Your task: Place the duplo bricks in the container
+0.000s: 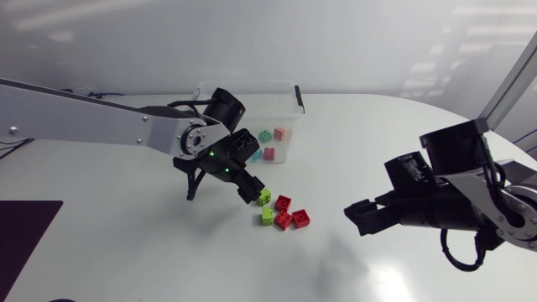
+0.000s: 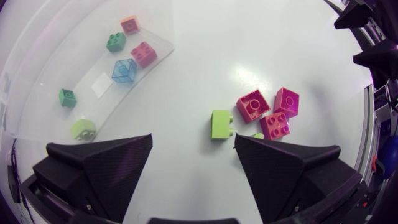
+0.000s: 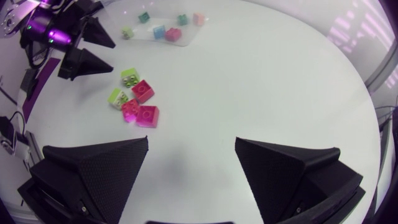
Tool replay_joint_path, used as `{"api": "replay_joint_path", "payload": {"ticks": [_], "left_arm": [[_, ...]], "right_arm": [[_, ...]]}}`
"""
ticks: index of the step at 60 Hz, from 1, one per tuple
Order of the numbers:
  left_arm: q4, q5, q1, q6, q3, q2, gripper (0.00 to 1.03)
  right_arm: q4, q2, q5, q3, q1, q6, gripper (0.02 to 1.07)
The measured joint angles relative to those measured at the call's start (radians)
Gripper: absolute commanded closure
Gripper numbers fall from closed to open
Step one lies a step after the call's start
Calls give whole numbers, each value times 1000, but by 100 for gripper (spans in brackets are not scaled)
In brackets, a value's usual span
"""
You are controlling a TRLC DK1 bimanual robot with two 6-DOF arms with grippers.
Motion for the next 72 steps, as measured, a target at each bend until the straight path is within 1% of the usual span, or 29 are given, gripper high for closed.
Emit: {"api": "replay_joint_path", "payload": {"ticks": [5, 8, 15, 19, 26, 30, 32, 36, 43, 45, 49, 50, 52, 56, 68, 72], "left_arm": [[-15, 20, 0, 19, 30, 28, 18], [-17, 23, 0, 28, 47, 43, 18], [-17, 31, -3, 44, 73, 74, 18], [-18, 37, -6, 51, 75, 86, 22], [-42, 50, -18, 64, 94, 119, 23], [-55, 62, -20, 75, 97, 128, 30], [-67, 76, -20, 78, 100, 131, 31], [-86, 92, -20, 84, 113, 143, 42], [-128, 105, -20, 96, 156, 185, 56], [-130, 111, -20, 101, 163, 198, 62], [-137, 119, -20, 104, 169, 217, 65], [-138, 119, -20, 104, 170, 221, 68], [-141, 121, -20, 104, 172, 230, 71], [-145, 121, -20, 104, 179, 244, 75], [-132, 121, -10, 104, 191, 248, 78], [-102, 121, 0, 104, 181, 244, 79]], "right_arm": [[42, 10, -110, -12, -2, -23, 6], [57, 24, -143, -12, -2, -35, 6], [63, 80, -150, -10, -2, -53, 6], [62, 120, -152, -4, -2, -53, 6], [62, 180, -150, 12, -1, -60, 7], [62, 206, -148, 25, 2, -63, 7], [61, 218, -143, 33, 6, -63, 7], [56, 248, -140, 58, 19, -63, 7], [50, 307, -127, 112, 55, -59, 7], [48, 322, -111, 127, 69, -53, 7], [48, 357, -66, 155, 103, -47, 7], [48, 365, -59, 161, 111, -47, 7], [48, 385, -38, 174, 129, -40, 7], [47, 425, -10, 198, 158, -27, 7], [31, 547, 48, 255, 218, 3, 8], [29, 580, 66, 270, 230, 12, 12]]}}
